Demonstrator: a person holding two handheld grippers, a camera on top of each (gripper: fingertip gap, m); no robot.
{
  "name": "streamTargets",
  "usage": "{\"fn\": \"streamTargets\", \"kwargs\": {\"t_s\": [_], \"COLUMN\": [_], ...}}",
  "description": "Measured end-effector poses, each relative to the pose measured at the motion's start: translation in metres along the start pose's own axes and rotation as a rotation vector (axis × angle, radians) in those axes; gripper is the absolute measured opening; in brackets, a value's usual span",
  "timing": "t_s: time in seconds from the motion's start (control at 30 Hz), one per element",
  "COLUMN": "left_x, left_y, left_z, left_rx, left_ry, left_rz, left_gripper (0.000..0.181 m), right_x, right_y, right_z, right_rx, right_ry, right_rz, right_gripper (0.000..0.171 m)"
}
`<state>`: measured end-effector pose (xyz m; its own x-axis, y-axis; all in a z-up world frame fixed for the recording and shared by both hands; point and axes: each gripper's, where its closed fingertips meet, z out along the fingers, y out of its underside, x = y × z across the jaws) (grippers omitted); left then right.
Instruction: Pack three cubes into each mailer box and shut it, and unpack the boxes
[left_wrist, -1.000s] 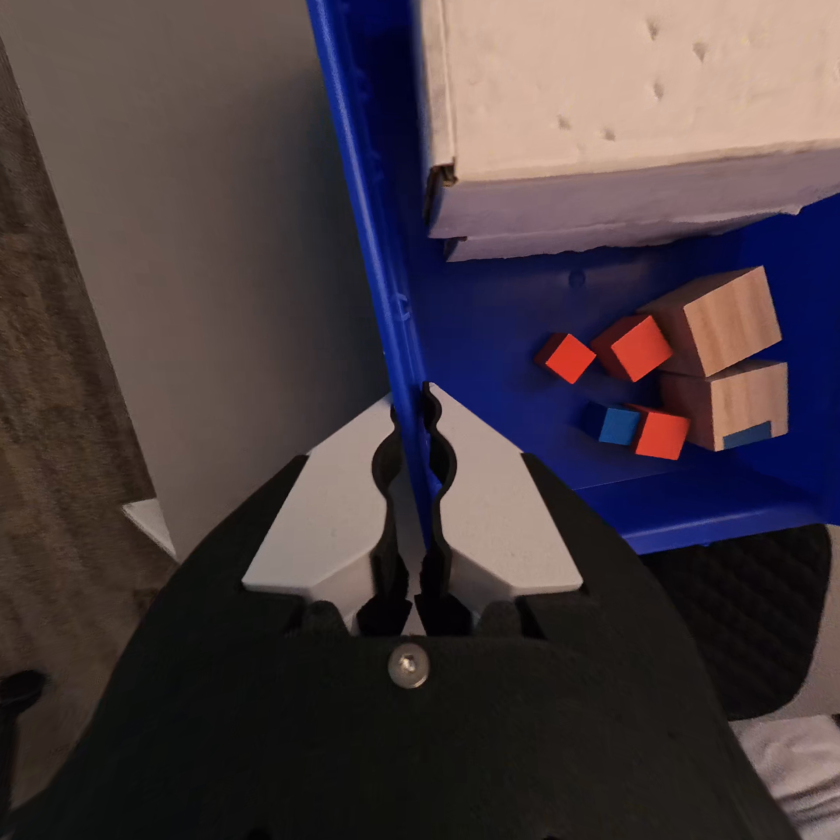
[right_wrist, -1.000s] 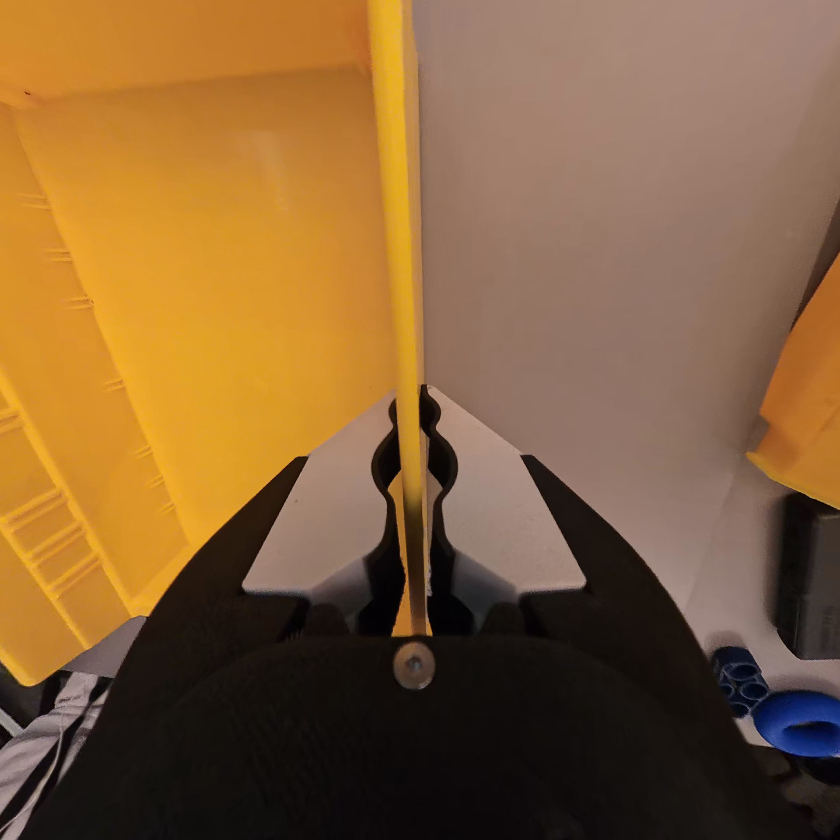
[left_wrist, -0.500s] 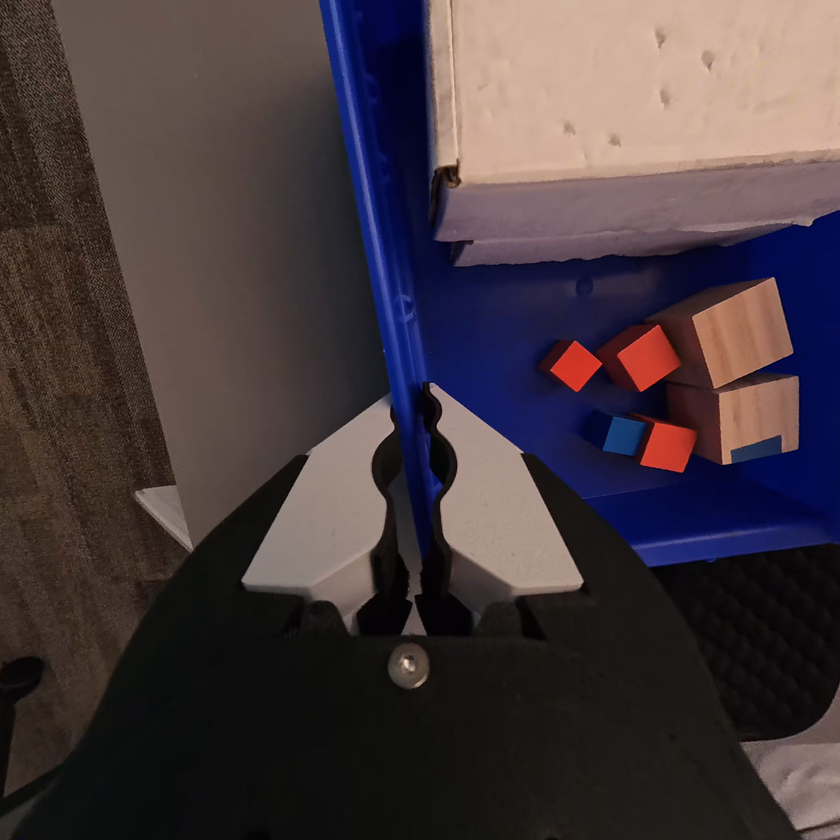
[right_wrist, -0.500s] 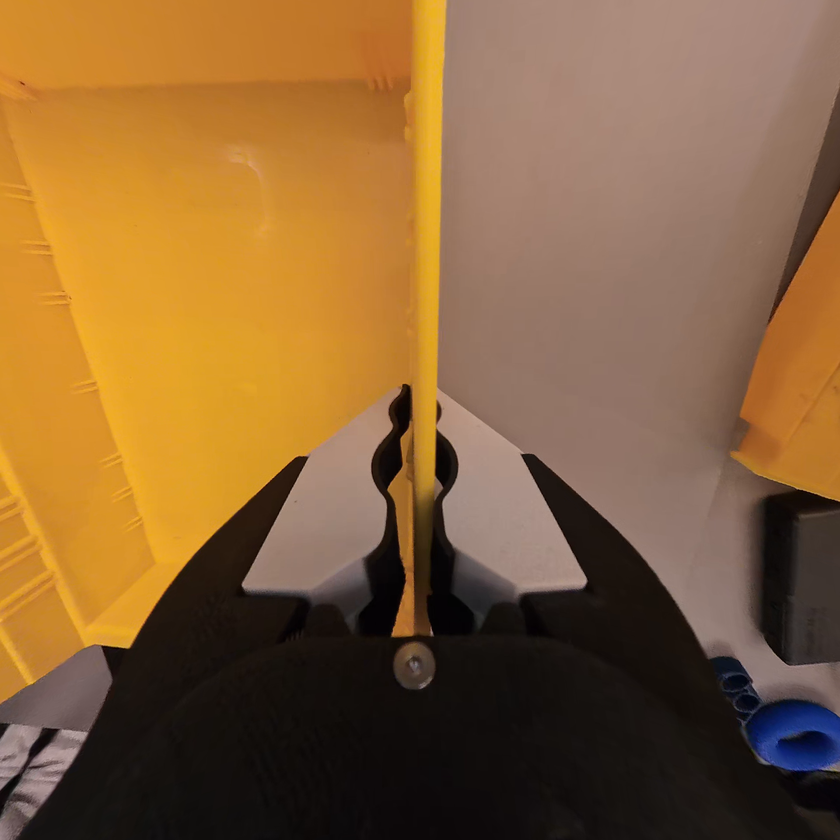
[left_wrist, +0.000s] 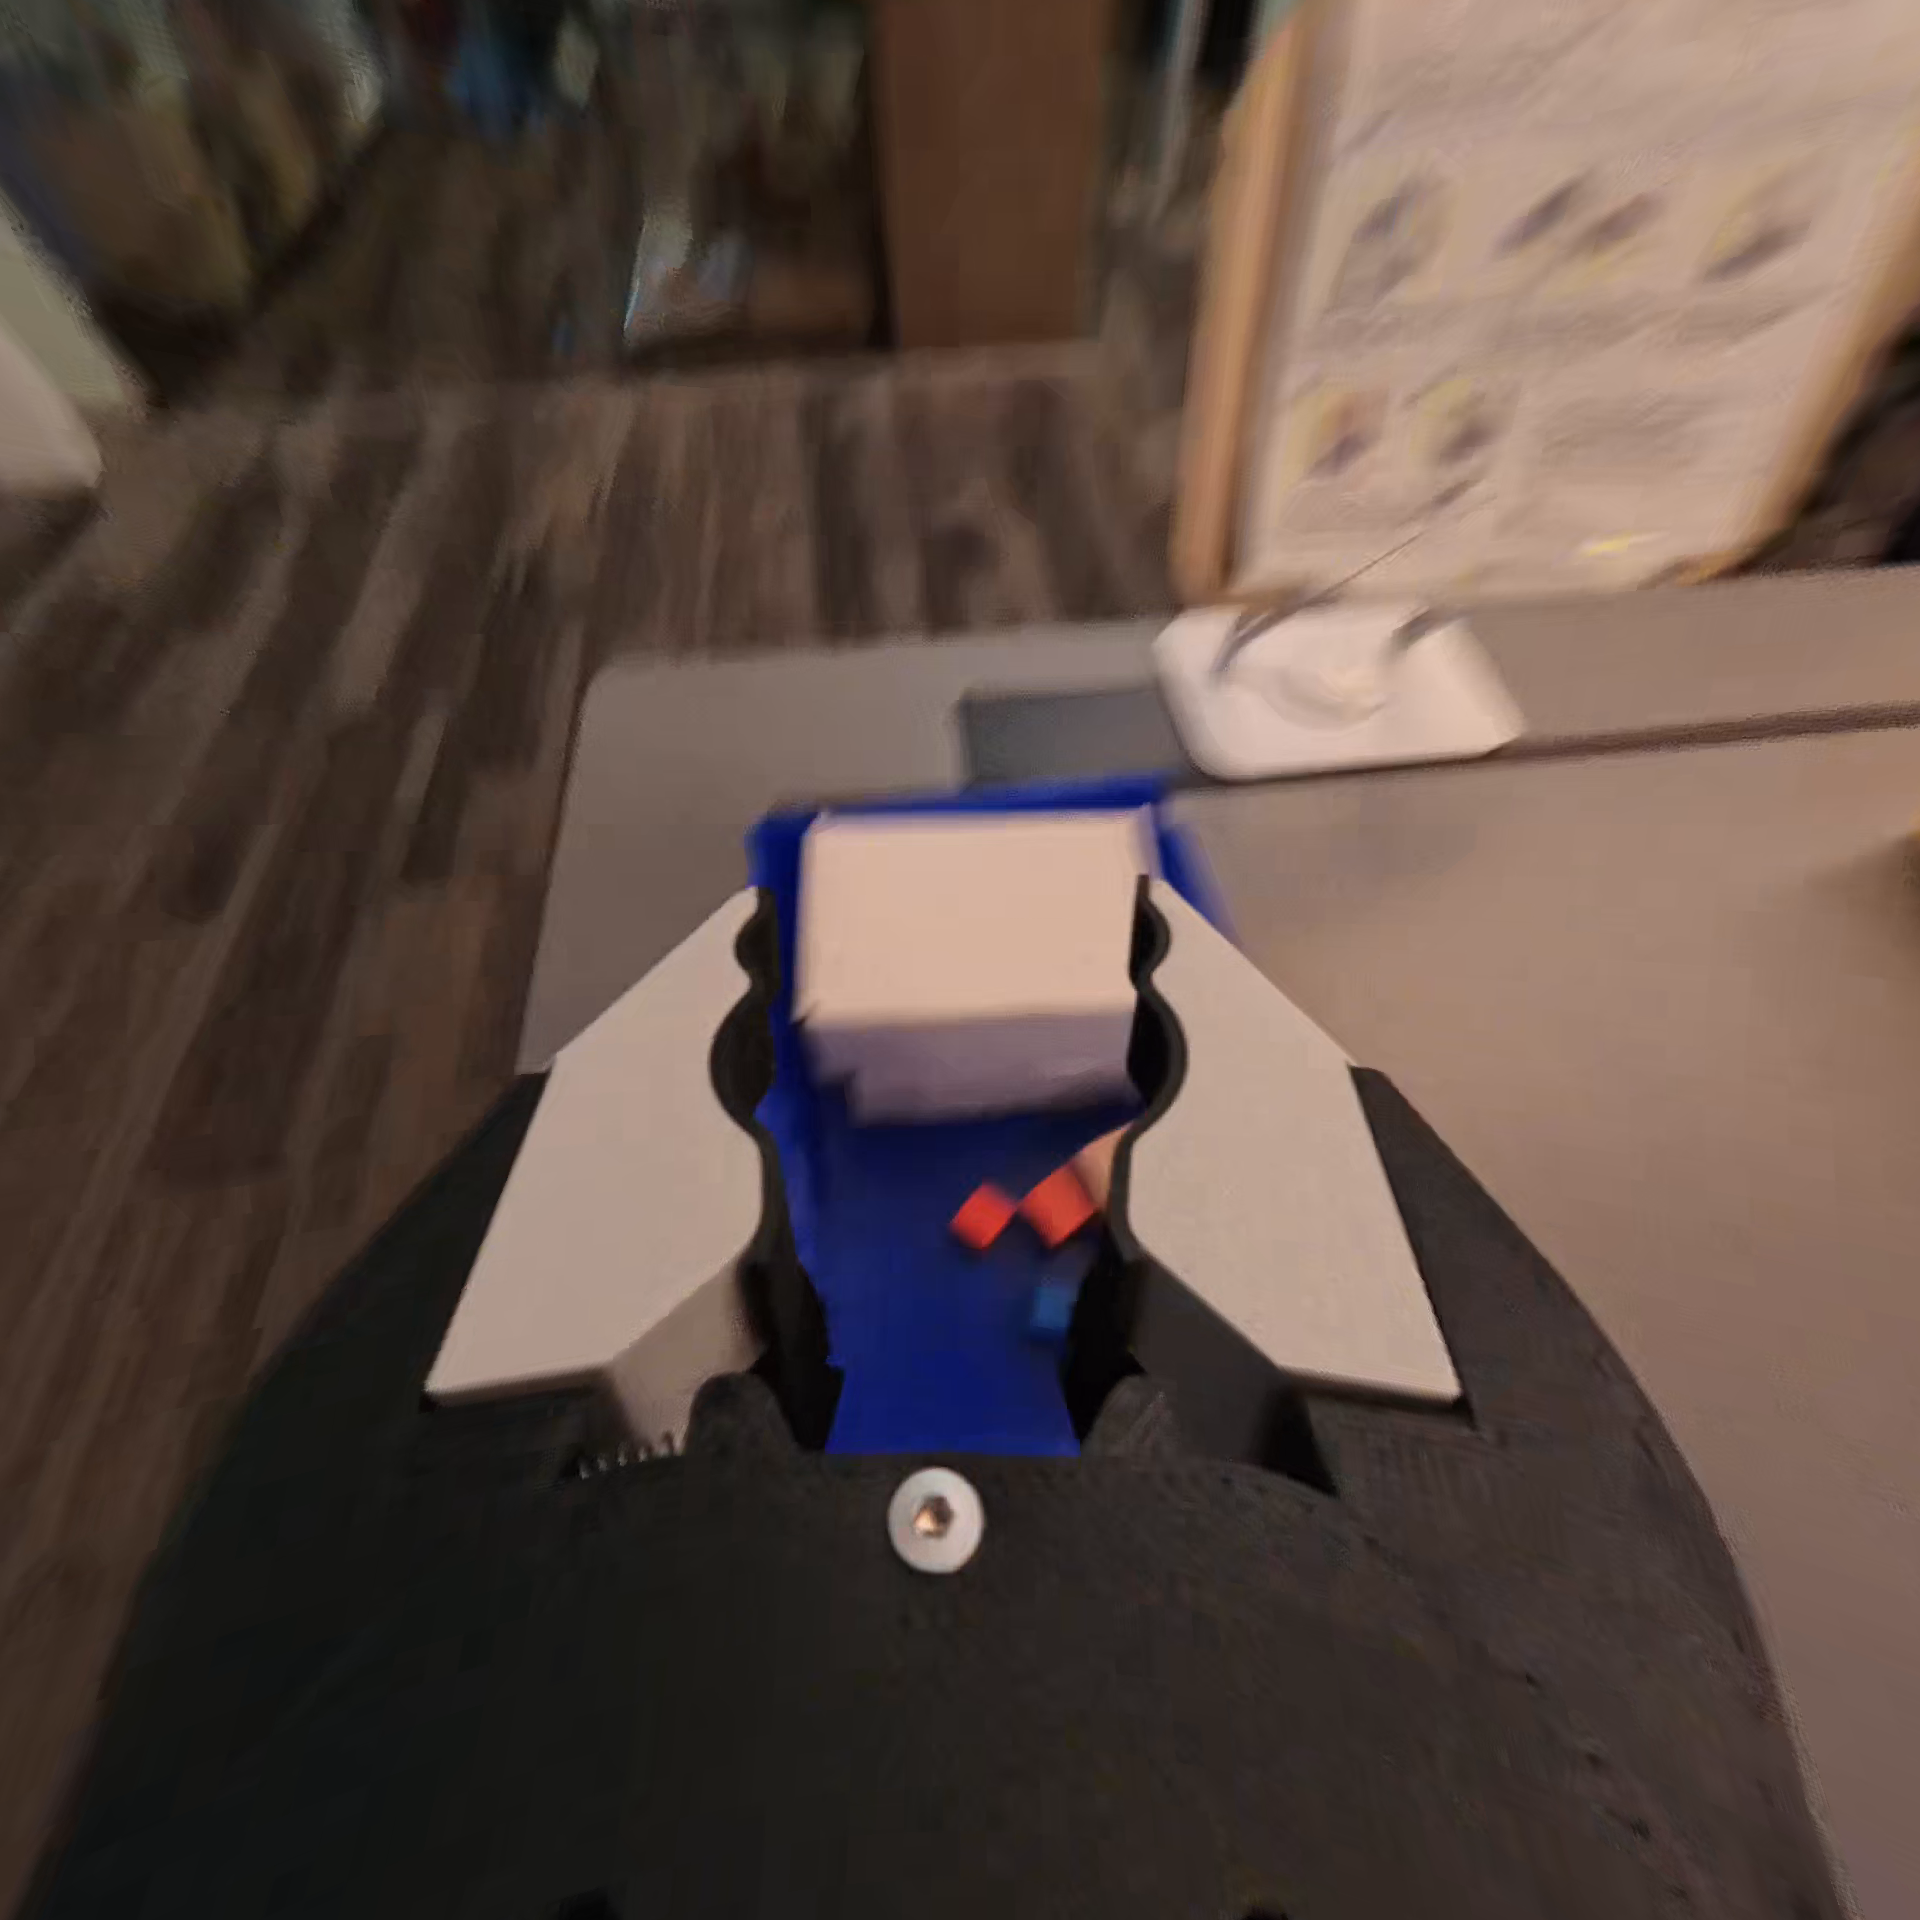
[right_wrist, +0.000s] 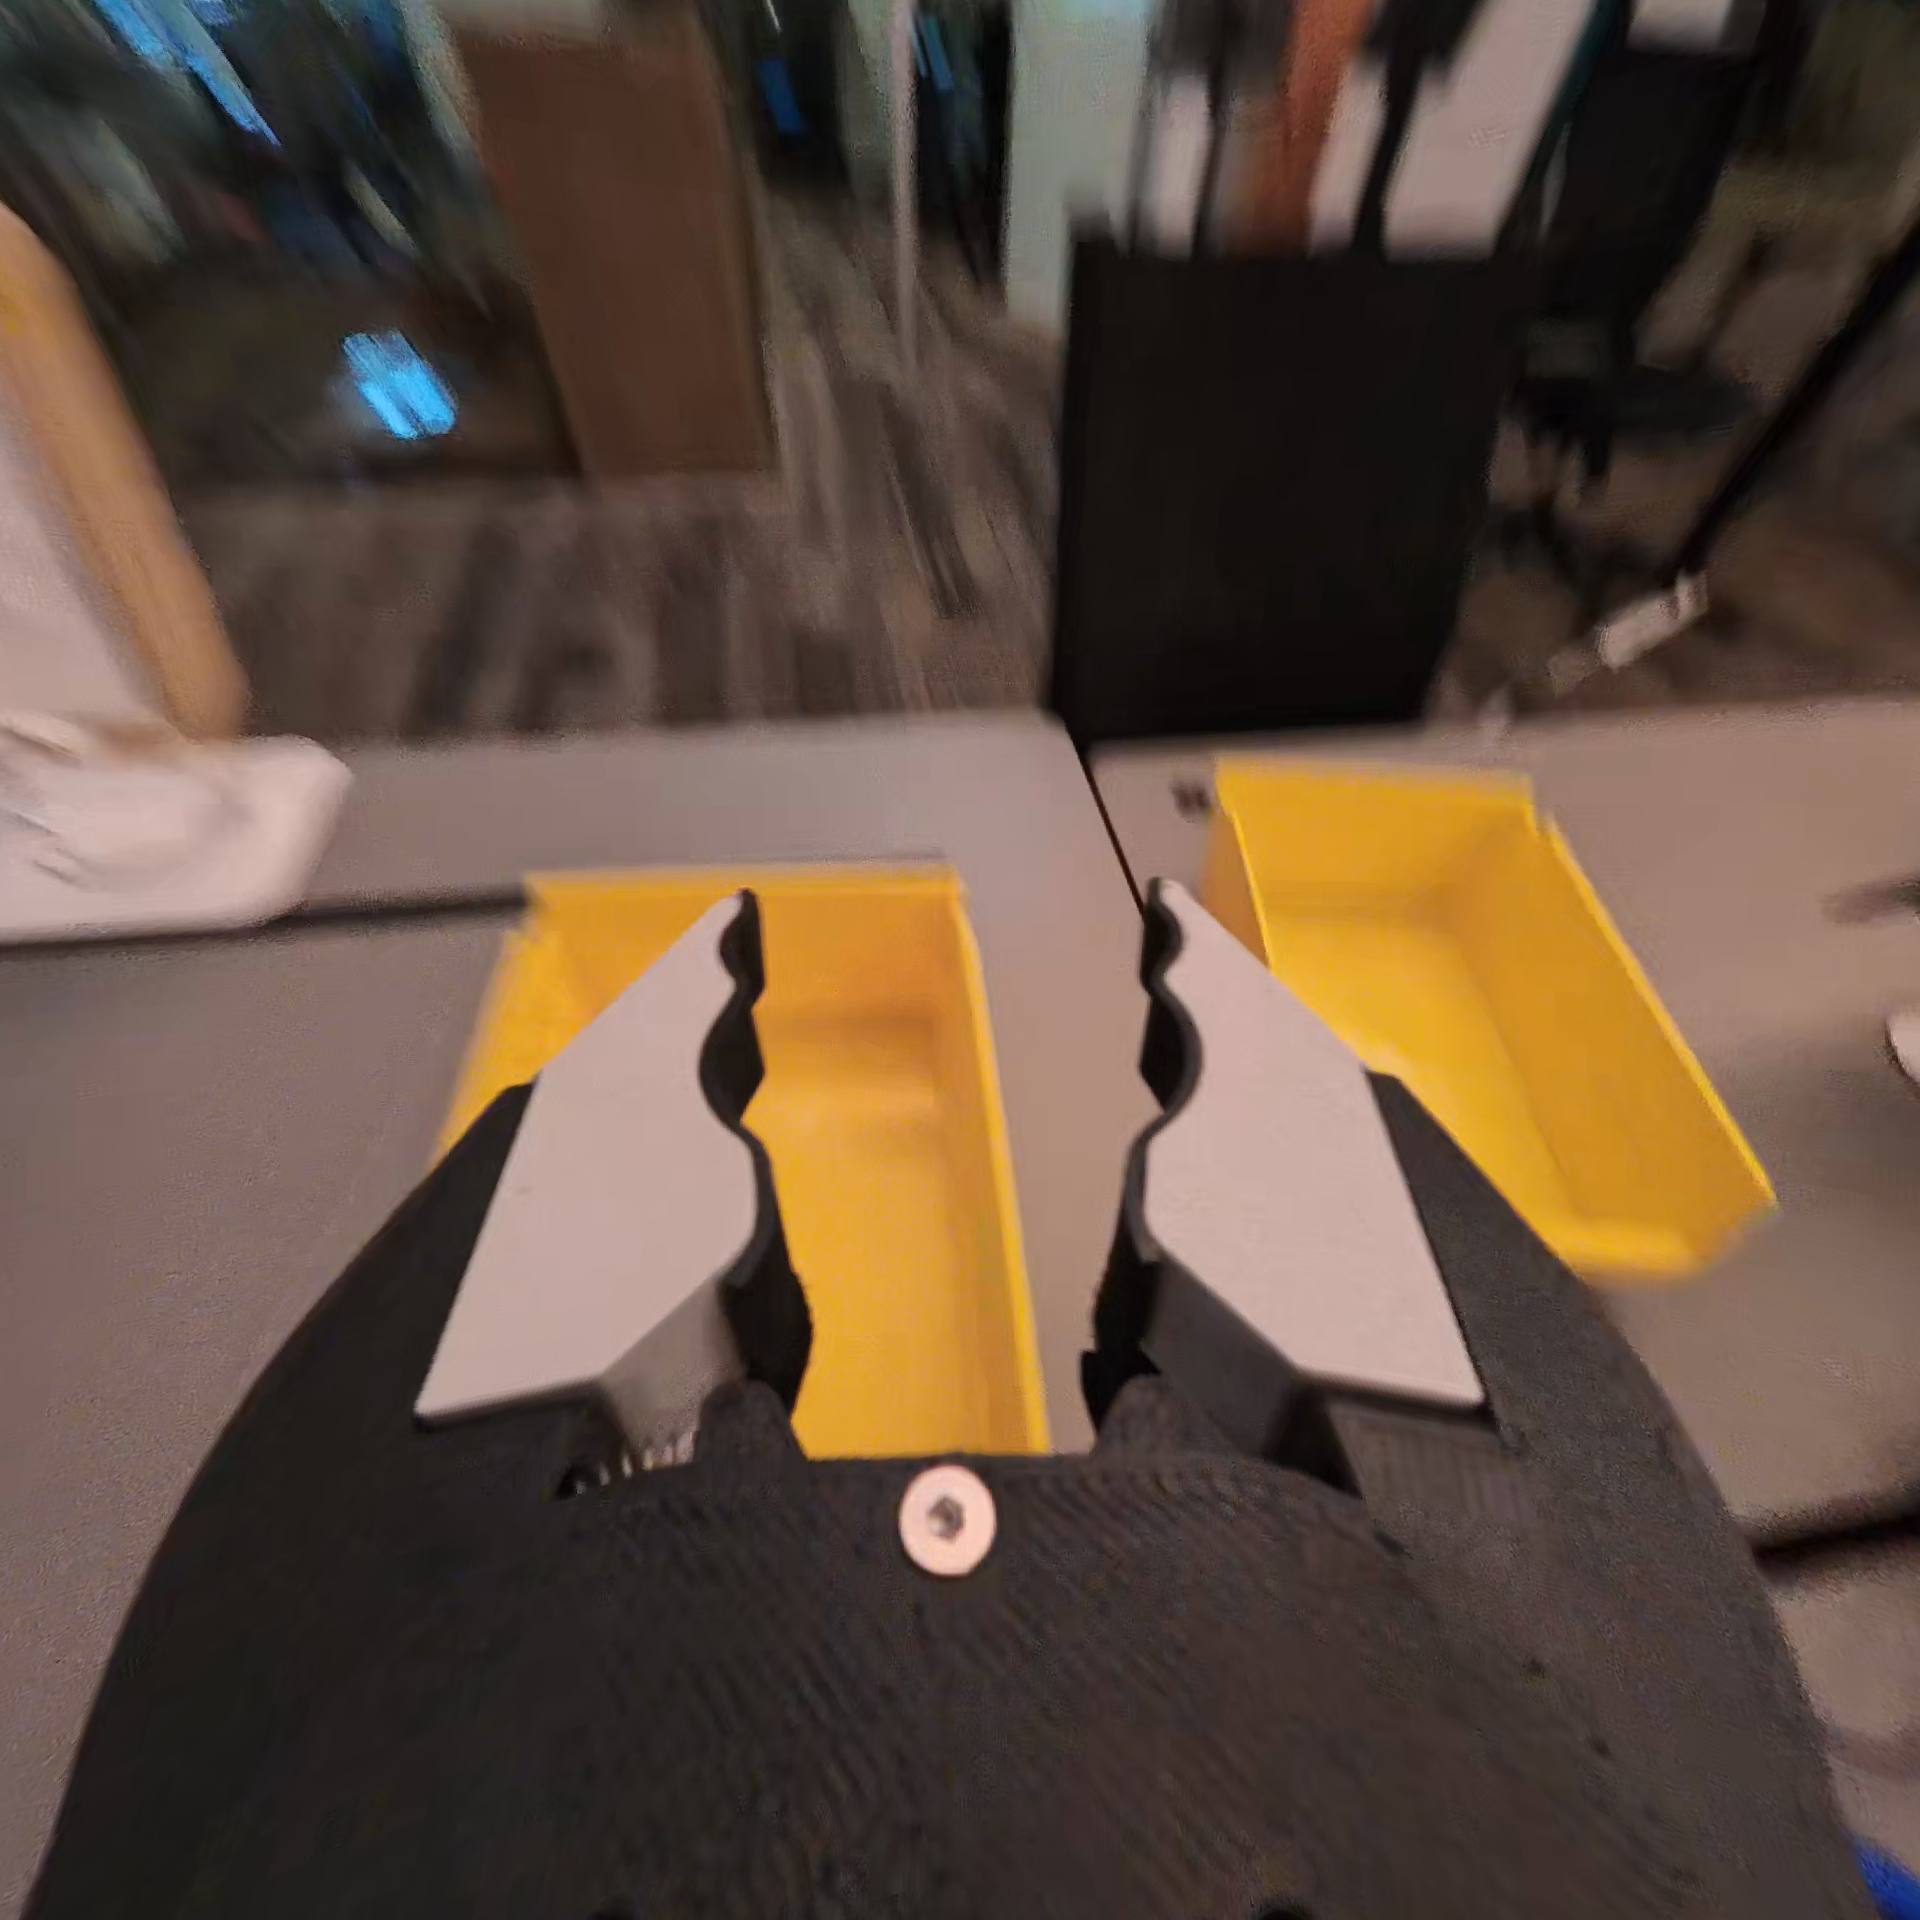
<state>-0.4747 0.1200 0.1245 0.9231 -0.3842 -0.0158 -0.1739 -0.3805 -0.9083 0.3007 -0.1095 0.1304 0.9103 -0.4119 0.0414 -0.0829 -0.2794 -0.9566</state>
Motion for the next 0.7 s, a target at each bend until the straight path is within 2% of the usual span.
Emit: {"fn": "streamTargets", "kwargs": {"t_s": [0.07,0.13,0.2,0.3,0.37,0.5,0.57,0.7], "left_x": [0.069,0.133,0.193,0.275,0.295,0.298,0.299,0.291], "left_y": [-0.046,-0.058,-0.038,0.025,0.069,0.137,0.163,0.199], "left_z": [-0.020,-0.017,0.011,0.067,0.101,0.145,0.158,0.177], "left_rx": [0.144,0.195,0.135,0.011,-0.035,-0.117,-0.180,-0.282], "left_ry": [0.043,0.014,0.002,0.092,0.052,-0.066,-0.062,-0.052], "left_rz": [0.093,0.156,0.214,0.186,0.165,0.168,0.114,-0.013], "left_gripper": [0.069,0.075,0.105,0.142,0.148,0.157,0.158,0.158], "right_x": [-0.058,-0.124,-0.192,-0.280,-0.309,-0.316,-0.324,-0.337], "right_y": [-0.058,-0.074,-0.051,0.026,0.086,0.183,0.211,0.241], "right_z": [-0.037,-0.050,-0.043,-0.017,0.007,0.048,0.059,0.078], "right_rx": [0.208,0.234,0.170,0.039,-0.084,-0.279,-0.325,-0.382], "right_ry": [-0.084,-0.128,-0.170,-0.274,-0.281,-0.194,-0.198,-0.179], "right_rz": [-0.023,-0.106,-0.217,-0.265,-0.218,-0.144,-0.091,-0.066], "right_gripper": [0.100,0.122,0.135,0.145,0.150,0.150,0.150,0.151]}}
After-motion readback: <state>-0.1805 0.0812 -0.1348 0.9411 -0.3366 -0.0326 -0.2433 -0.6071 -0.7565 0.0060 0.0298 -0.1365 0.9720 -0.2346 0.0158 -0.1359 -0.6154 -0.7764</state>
